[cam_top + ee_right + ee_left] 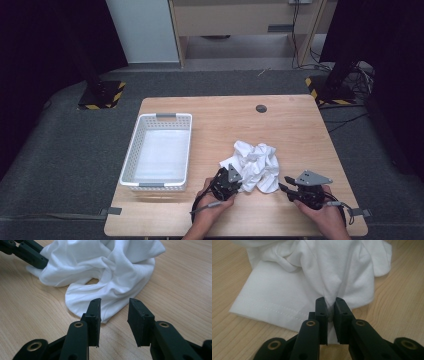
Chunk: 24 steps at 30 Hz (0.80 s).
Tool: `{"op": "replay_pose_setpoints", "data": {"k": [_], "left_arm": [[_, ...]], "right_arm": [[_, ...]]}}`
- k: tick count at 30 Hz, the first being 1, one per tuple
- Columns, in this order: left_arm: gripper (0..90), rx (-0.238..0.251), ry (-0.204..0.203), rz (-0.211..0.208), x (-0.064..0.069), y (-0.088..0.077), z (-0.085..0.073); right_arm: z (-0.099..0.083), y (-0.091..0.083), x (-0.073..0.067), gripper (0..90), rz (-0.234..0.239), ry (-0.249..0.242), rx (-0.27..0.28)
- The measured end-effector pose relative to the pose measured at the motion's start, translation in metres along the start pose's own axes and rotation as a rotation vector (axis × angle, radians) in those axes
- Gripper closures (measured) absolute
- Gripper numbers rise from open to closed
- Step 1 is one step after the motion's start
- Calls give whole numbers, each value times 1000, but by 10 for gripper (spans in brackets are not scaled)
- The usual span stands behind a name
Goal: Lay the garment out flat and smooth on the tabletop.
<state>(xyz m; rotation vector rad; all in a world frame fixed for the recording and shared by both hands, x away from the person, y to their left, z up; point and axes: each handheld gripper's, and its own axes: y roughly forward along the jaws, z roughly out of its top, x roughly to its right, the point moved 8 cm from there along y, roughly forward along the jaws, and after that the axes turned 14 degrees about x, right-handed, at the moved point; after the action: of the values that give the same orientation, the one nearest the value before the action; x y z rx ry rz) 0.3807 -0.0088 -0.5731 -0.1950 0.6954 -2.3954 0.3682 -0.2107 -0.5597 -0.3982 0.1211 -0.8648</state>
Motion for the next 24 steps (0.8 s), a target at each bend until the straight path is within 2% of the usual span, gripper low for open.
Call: {"op": "replay_pose_setpoints", "data": {"k": [1, 2, 4, 6, 7, 10, 13, 14, 15, 17, 20, 22, 24], "left_arm": [[811, 10, -3, 8, 0, -1, 1], [756, 22, -11, 19, -1, -2, 2], [616, 51, -29, 28, -1, -4, 7], [469, 77, -34, 34, 0, -3, 11], [437, 75, -26, 25, 2, -1, 12], [454, 57, 6, 19, 7, 5, 12], [533, 30, 32, 28, 10, 10, 11], [594, 30, 32, 28, 10, 11, 11], [608, 27, 31, 32, 10, 12, 11], [711, 29, 33, 29, 10, 10, 12], [777, 42, 28, 33, 9, 7, 13], [793, 57, 10, 31, 9, 3, 14], [805, 72, -5, 28, 9, 0, 16]], "right_arm": [[0, 1, -1, 611, -1, 0, -1], [0, 2, -2, 592, -5, -1, 1], [0, 4, -5, 552, 0, -1, 0], [0, 6, -9, 466, 5, 1, -6], [-1, 7, -11, 429, 5, 10, -13], [-3, 13, -19, 362, 29, 7, -34], [-8, 22, -26, 361, 42, -23, -73], [-10, 24, -28, 388, 45, -34, -85], [-11, 26, -30, 424, 57, -49, -93], [-11, 29, -32, 531, 70, -80, -100], [-12, 31, -30, 694, 71, -100, -98], [-11, 30, -28, 798, 69, -83, -82], [-10, 28, -27, 850, 64, -68, -70]]}}
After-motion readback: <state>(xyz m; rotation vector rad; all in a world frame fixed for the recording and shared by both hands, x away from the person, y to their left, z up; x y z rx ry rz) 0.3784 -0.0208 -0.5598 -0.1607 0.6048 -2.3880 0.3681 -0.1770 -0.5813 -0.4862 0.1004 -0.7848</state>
